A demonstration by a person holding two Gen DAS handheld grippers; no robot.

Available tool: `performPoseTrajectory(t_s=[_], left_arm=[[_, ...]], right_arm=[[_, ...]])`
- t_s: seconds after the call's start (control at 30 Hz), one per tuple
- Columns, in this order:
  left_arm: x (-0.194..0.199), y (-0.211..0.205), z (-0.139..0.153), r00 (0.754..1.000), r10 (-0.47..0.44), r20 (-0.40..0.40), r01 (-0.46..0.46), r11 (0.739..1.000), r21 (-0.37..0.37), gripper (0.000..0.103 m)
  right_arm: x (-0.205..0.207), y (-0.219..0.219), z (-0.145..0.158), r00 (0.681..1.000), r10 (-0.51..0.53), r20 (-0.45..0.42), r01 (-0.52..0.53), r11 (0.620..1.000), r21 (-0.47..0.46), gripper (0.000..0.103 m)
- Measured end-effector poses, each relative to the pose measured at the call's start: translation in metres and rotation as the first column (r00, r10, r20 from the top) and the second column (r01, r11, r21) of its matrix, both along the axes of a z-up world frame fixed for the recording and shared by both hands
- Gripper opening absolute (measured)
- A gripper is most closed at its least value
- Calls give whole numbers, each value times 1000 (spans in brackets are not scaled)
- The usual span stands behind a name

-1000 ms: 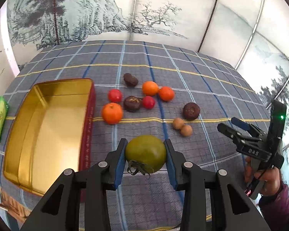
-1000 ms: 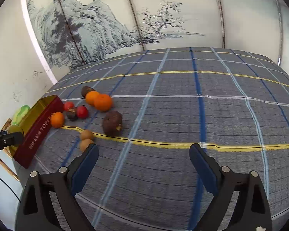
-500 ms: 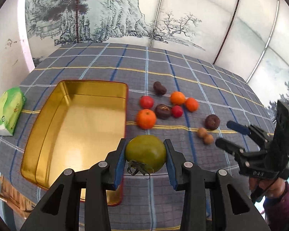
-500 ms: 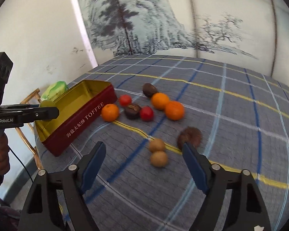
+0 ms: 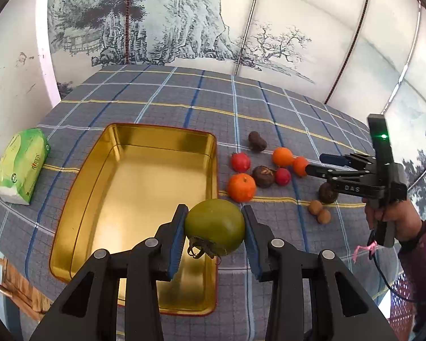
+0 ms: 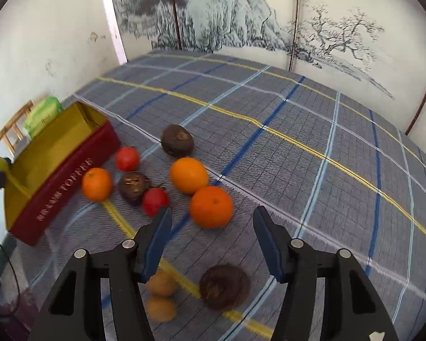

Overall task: Organize fruits
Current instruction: 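Carry the green tomato in the left gripper toward the gold tin while the right gripper grasps an orange, then lower the green tomato into the gold tin and open the left gripper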

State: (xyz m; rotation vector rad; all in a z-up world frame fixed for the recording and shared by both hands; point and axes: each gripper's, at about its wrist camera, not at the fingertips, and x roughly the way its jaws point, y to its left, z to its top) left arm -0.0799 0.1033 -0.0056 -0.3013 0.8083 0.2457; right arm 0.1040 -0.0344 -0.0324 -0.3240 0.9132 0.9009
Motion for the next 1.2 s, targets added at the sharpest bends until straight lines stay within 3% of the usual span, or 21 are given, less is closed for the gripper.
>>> performPoseTrajectory(t_s=[0.13,0.27,0.43,0.83,1.03,1.2], left_arm=[[4,5,-2,1000,8,-18,-8,1000,2,39],[5,11,-5,999,17,-27,-17,1000,7,39],[8,19,-10,999,29,-43,-28,999,19,39],[22,51,-24,993,66,-94,-60,996,67,39],[40,79,-28,989,76,-131,-69,996,57,39],[62,94,-29,985,86,-151,-67,990,127,39]], right_arm=[[16,13,-14,999,12,-31,-14,999,-37,55],[26,21,-29,993,33,-115,-38,998,-42,36],[16,14,-27,994,28,-103,-29,1000,-5,34],[-54,-71,42,997,-71,-34,76,978,193,34],[-77,-89,45,993,-101,-57,112,967,228,34],[-89,-93,40,992,-102,-72,116,967,227,34]])
